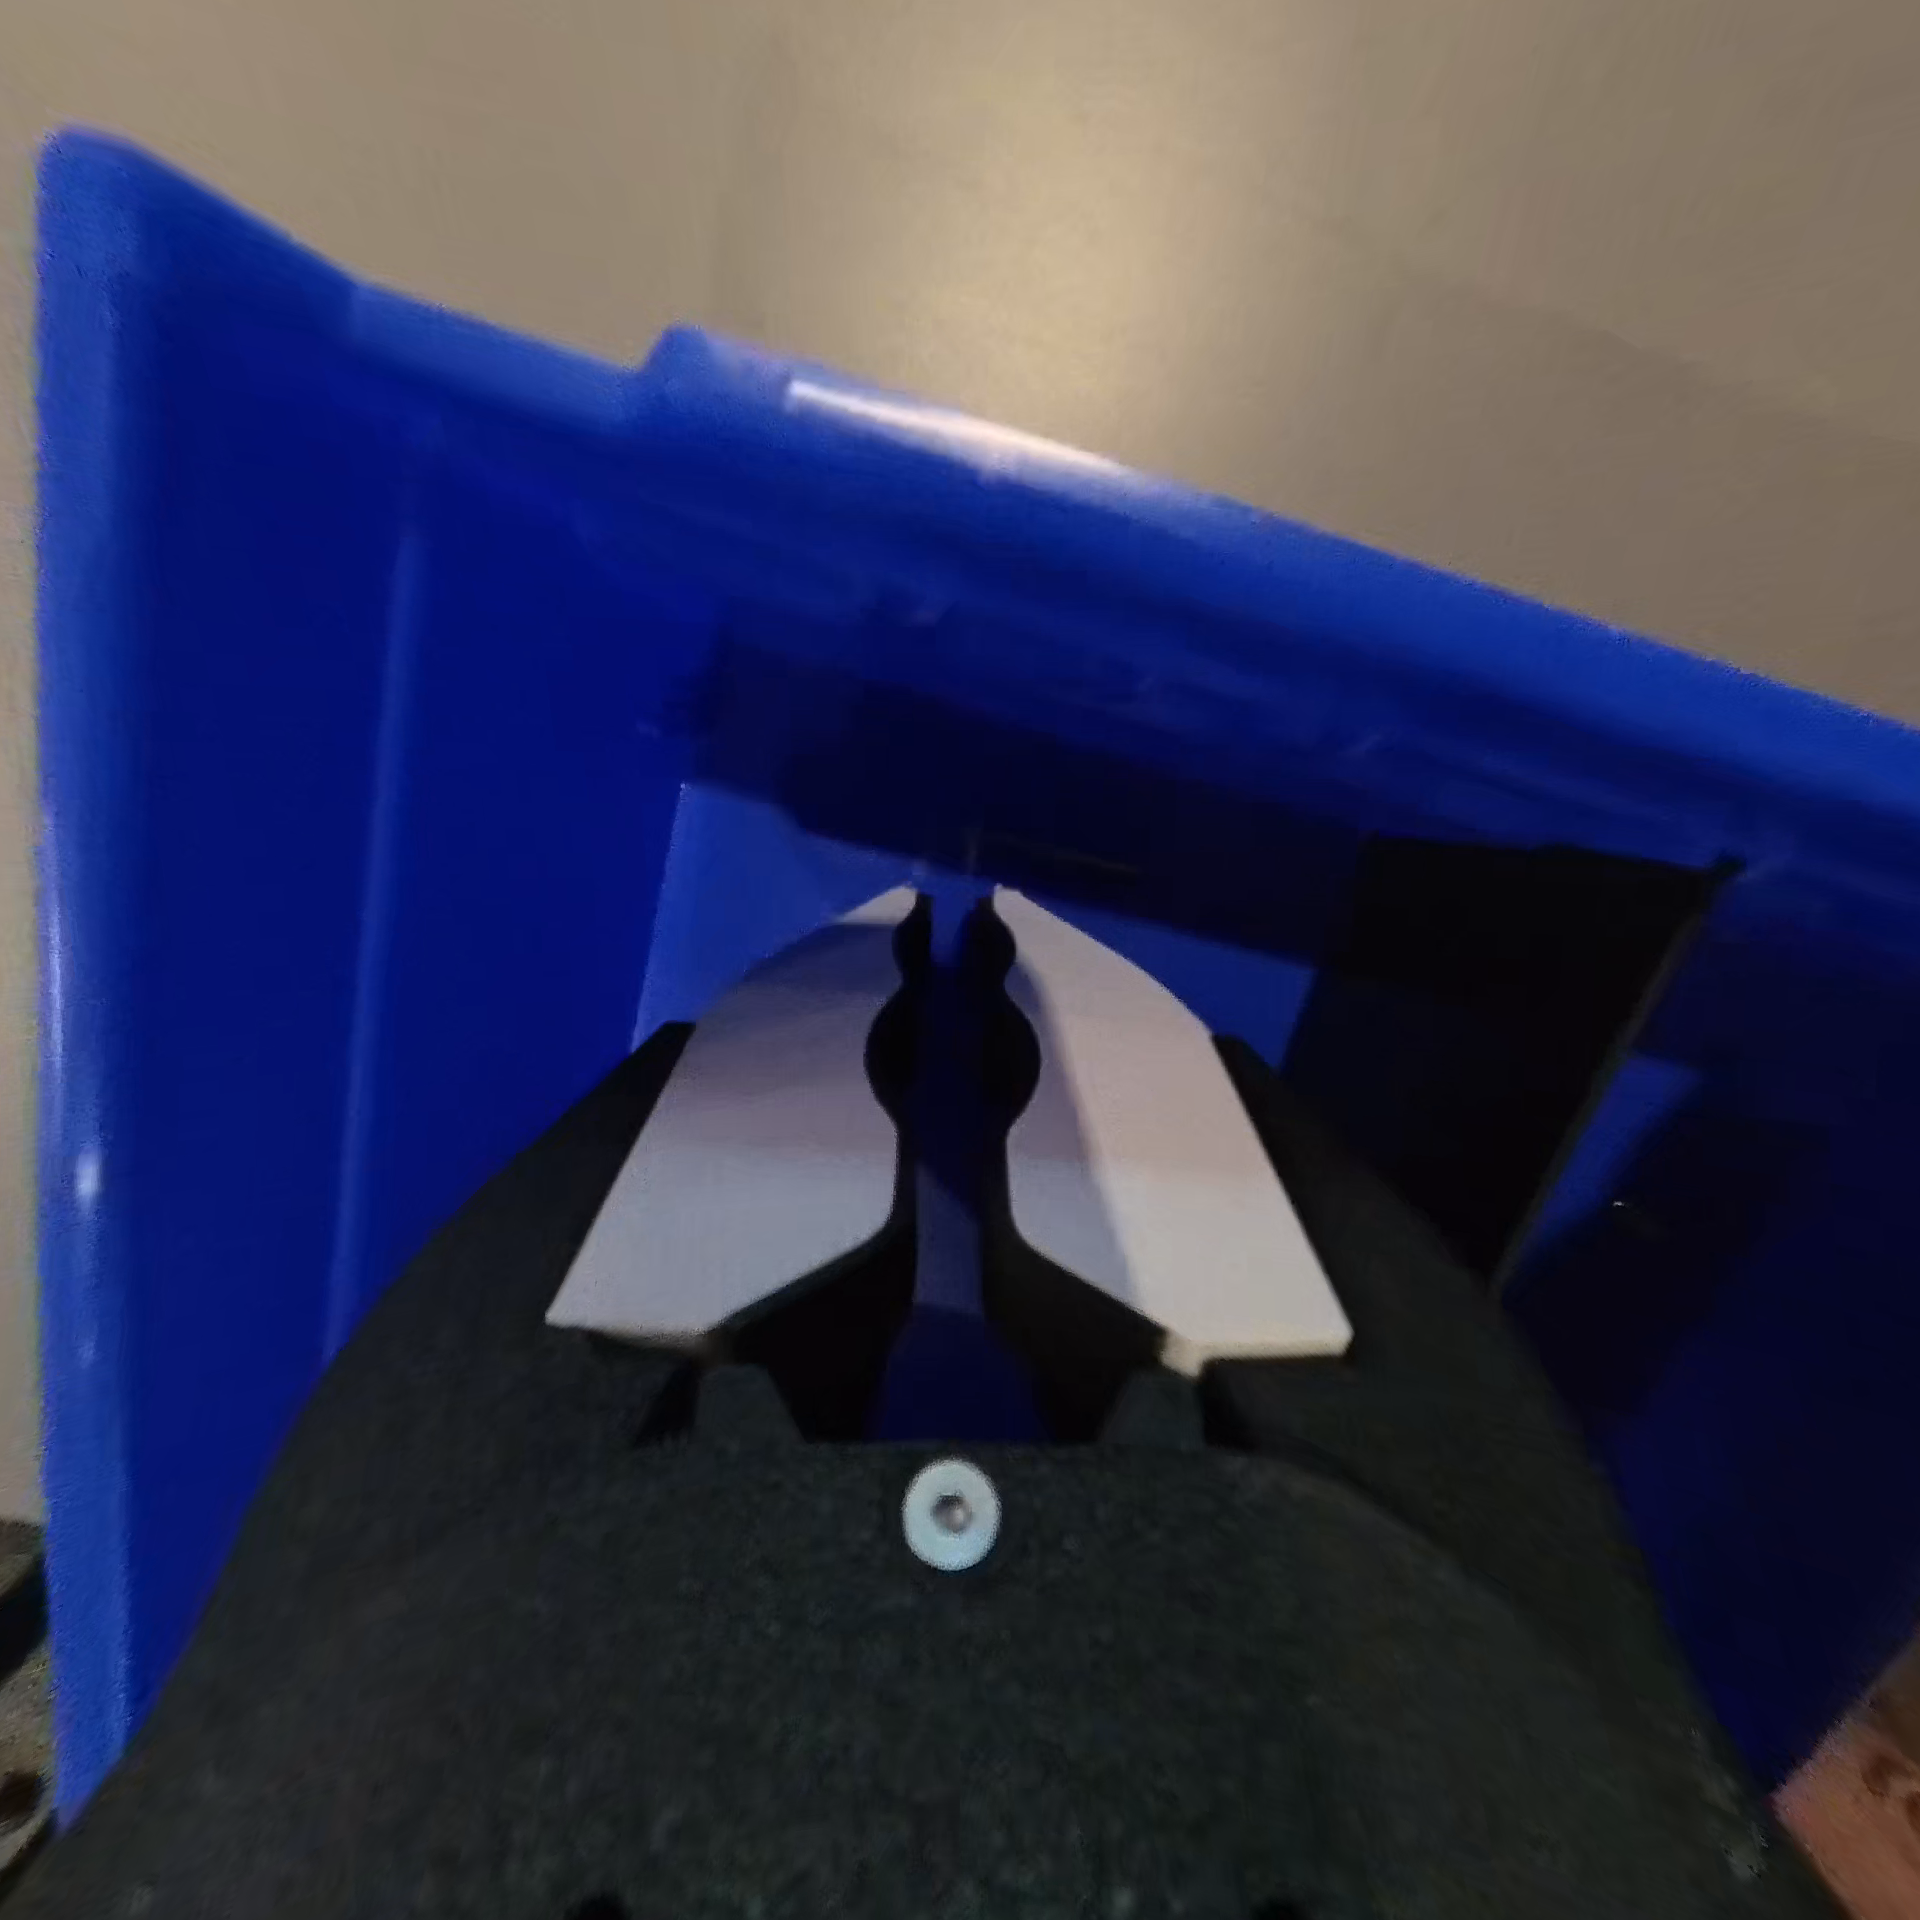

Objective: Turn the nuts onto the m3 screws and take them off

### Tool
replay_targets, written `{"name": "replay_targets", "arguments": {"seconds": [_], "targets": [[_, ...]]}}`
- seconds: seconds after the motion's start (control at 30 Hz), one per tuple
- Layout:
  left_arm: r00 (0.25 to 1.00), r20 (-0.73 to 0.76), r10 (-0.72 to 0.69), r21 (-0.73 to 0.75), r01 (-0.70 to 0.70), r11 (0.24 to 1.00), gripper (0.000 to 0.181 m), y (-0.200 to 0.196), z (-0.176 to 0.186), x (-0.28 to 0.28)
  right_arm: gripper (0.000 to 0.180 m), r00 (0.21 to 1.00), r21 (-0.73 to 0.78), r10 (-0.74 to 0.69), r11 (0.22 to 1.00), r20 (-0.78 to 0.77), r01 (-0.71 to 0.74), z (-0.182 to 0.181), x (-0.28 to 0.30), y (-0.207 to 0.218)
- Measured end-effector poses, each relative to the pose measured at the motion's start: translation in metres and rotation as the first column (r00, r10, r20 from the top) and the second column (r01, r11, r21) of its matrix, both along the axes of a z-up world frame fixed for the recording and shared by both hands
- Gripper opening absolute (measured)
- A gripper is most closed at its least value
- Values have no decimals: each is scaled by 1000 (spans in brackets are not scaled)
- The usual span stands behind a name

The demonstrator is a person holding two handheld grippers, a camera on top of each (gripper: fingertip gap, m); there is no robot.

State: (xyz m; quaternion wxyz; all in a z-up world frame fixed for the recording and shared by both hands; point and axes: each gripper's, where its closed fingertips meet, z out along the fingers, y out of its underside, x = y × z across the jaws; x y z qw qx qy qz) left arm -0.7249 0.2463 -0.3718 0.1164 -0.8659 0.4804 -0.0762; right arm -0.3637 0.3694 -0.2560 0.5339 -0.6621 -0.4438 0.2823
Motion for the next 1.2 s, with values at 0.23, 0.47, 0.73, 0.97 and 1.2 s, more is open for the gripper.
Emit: {"name": "replay_targets", "arguments": {"seconds": [0.23,0.47,0.73,0.97,1.2], "targets": [[985,108,137,-49,-132,990,16,-3,8,0,112,1000,6,-7,1000,-14,7,5,5,-1],[933,138,332,-152,-311,938,21,-1,-1,15,112,1000,15,-9,1000,-19,9,7,7,-5],[930,1,367,-126,-364,923,28,3,-13,16,112,1000,47,-27,998,-10,28,11,13,-6],[921,-48,386,-77,-389,918,18,5,-15,8,112,1000,72,-31,997,2,30,14,13,-7],[902,29,430,-70,-427,901,12,6,0,0,112,999,70,-31,997,-6,32,15,14,-8]]}}
